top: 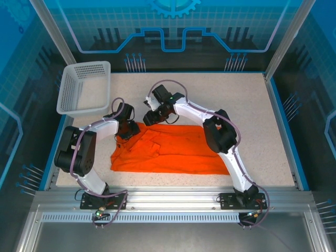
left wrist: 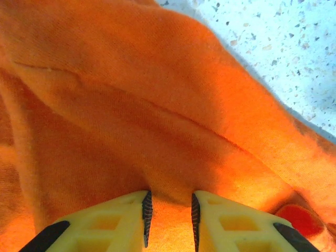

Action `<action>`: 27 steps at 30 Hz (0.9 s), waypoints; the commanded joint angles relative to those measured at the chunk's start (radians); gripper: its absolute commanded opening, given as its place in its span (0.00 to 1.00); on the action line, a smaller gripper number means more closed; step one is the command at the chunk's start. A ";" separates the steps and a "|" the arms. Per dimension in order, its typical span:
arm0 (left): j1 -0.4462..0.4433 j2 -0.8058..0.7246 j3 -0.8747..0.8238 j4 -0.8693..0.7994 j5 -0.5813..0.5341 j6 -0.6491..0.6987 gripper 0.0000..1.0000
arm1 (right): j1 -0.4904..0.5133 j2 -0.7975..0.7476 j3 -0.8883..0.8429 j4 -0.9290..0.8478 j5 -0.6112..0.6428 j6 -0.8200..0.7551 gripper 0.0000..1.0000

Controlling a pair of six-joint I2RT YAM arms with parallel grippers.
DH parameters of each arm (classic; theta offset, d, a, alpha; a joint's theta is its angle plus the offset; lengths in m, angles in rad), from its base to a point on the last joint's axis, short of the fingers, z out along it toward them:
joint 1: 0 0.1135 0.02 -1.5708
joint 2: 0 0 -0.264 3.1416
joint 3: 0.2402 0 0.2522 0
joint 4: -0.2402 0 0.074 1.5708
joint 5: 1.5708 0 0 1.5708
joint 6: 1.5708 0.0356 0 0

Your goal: Fold and stack the t-shirts

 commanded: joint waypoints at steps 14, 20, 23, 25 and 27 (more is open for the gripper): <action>0.011 0.002 -0.042 0.024 -0.015 0.004 0.29 | 0.027 0.100 0.117 -0.138 -0.029 -0.063 0.41; 0.012 -0.004 -0.045 0.020 -0.017 0.003 0.30 | 0.032 0.109 0.122 -0.147 -0.021 -0.069 0.40; 0.012 -0.006 -0.047 0.020 -0.021 0.002 0.31 | 0.032 0.111 0.126 -0.150 -0.019 -0.073 0.40; 0.013 -0.005 -0.045 0.018 -0.021 0.001 0.31 | 0.034 0.116 0.133 -0.157 -0.024 -0.077 0.38; 0.013 -0.007 -0.045 0.018 -0.022 0.002 0.31 | 0.036 0.120 0.137 -0.162 -0.024 -0.081 0.35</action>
